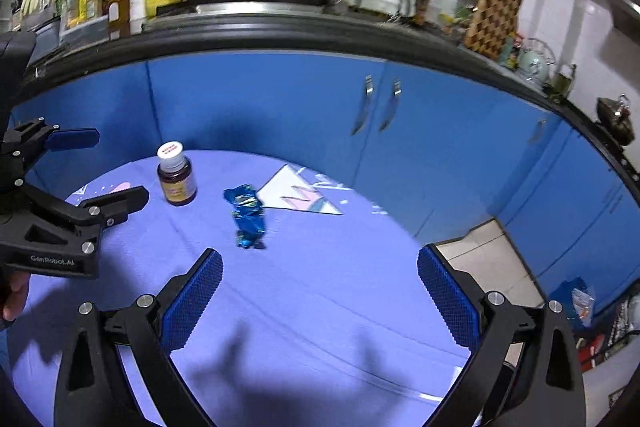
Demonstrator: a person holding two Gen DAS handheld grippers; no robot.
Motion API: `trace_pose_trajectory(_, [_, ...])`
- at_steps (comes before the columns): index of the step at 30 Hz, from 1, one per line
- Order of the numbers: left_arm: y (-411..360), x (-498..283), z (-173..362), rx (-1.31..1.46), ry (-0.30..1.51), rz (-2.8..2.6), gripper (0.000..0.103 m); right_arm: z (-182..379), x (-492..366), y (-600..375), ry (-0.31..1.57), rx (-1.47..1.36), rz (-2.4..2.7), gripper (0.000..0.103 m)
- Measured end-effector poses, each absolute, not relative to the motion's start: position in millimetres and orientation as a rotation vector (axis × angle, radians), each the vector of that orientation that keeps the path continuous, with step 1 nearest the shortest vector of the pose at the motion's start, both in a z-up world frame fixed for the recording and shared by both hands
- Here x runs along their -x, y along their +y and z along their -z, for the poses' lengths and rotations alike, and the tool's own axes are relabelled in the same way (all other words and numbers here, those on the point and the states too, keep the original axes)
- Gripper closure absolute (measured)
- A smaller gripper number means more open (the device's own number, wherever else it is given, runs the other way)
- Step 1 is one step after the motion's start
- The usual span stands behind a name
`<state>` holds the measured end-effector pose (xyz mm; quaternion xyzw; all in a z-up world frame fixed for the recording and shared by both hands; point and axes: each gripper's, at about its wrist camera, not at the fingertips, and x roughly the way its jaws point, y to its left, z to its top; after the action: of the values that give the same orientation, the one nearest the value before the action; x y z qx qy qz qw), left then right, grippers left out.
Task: Collect trash
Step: 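Move both open grippers back over the table toward the bottle and blue wrapper, then grasp the brown pill bottle with the left gripper while the right gripper grasps the blue foil wrapper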
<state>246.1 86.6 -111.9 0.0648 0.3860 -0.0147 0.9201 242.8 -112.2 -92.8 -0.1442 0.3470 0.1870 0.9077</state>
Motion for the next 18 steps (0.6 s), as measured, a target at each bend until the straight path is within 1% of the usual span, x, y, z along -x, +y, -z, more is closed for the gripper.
trace_pose_trajectory(7, [117.1, -270.7, 138.7, -0.090, 0.827, 0.001, 0.003, 120.0, -266.2, -84.3, 0.770, 0.305, -0.432, 0.008])
trace_pose_trajectory(14, [122.2, -296.8, 152.4, -0.064, 0.845, 0.018, 0.003, 143.6, -286.6, -66.4, 0.808, 0.315, -0.459, 0.008])
trace_pose_trajectory(16, [120.0, -302.4, 156.6, -0.067, 0.852, 0.015, 0.004, 148.5, -292.5, -63.1, 0.817, 0.314, -0.462, 0.008])
trace_pose_trajectory(18, [119.0, -308.8, 162.3, -0.071, 0.861, 0.010, 0.008, 151.8, -296.7, -60.5, 0.819, 0.315, -0.462, 0.008])
